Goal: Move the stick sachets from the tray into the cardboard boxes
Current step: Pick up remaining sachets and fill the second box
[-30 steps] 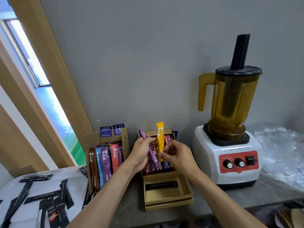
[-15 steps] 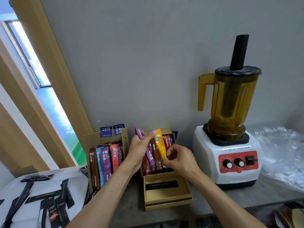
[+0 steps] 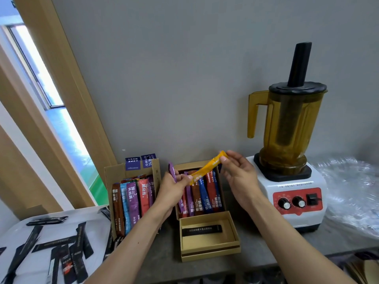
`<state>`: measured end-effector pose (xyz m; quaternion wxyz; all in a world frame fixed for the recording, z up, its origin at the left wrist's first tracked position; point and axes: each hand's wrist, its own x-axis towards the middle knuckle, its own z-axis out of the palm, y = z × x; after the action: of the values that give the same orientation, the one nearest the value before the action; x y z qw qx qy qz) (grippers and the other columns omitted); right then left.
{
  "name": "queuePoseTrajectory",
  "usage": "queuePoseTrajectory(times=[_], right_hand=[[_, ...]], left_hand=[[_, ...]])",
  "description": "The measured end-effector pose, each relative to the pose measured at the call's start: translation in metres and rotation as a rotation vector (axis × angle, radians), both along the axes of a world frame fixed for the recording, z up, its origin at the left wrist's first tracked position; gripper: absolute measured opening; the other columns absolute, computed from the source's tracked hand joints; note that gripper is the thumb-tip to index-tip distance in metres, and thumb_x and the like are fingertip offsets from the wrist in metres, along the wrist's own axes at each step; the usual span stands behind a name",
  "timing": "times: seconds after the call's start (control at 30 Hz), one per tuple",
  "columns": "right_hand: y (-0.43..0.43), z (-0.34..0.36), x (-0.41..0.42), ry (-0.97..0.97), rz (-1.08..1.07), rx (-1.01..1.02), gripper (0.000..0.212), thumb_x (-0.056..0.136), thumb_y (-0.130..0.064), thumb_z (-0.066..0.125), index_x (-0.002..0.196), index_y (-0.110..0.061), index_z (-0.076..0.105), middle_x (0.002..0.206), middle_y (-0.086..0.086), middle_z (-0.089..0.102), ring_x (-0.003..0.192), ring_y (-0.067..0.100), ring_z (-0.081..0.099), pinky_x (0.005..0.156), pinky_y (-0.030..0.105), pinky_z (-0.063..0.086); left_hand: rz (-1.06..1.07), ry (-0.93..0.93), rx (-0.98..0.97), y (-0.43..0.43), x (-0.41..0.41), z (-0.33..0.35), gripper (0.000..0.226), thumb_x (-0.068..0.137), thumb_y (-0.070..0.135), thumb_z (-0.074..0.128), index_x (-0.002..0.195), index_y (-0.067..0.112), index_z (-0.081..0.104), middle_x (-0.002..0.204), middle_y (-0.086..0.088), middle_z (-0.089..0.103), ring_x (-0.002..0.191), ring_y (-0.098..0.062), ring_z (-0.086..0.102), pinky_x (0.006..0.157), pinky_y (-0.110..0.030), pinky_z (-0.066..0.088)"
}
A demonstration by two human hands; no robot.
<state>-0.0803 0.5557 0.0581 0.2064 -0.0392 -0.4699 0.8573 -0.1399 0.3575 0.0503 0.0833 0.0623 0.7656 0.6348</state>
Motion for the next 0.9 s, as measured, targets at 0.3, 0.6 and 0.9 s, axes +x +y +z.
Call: queuePoseTrajectory(times=[0.3, 0.6, 0.9], right_hand=[[0.008, -0.004, -0.026, -0.157, -0.074, 0.907, 0.016, 0.100, -0.023, 0.067, 0.116, -0.027, 0.066, 0.105, -0.011, 0.072, 0.100, 0.002, 0.070, 0.075, 0.020, 0.058], [0.011, -0.046, -0.034, -0.156, -0.222, 1.241, 0.026, 0.098, -0.022, 0.071, 0.124, -0.028, 0.069, 0.129, -0.010, 0.063, 0.118, 0.005, 0.057, 0.086, 0.020, 0.051], [0.007, -0.042, -0.024, -0.060, -0.345, 1.441, 0.030, 0.094, -0.023, 0.076, 0.123, -0.022, 0.072, 0.134, -0.008, 0.057, 0.117, 0.007, 0.057, 0.088, 0.022, 0.052]], left_hand=[[-0.072, -0.244, 0.505, -0.004, 0.005, 0.016, 0.028, 0.109, 0.034, 0.045, 0.109, 0.009, 0.058, 0.084, -0.008, 0.063, 0.061, -0.013, 0.056, 0.045, -0.020, 0.040], [-0.073, -0.193, 0.489, -0.003, 0.007, 0.010, 0.035, 0.110, 0.033, 0.046, 0.124, 0.009, 0.067, 0.091, -0.007, 0.067, 0.078, -0.014, 0.063, 0.080, -0.034, 0.051], [-0.078, -0.174, 0.497, -0.001, 0.006, 0.011, 0.040, 0.112, 0.034, 0.040, 0.130, 0.013, 0.069, 0.094, -0.008, 0.066, 0.086, -0.016, 0.062, 0.086, -0.037, 0.052]])
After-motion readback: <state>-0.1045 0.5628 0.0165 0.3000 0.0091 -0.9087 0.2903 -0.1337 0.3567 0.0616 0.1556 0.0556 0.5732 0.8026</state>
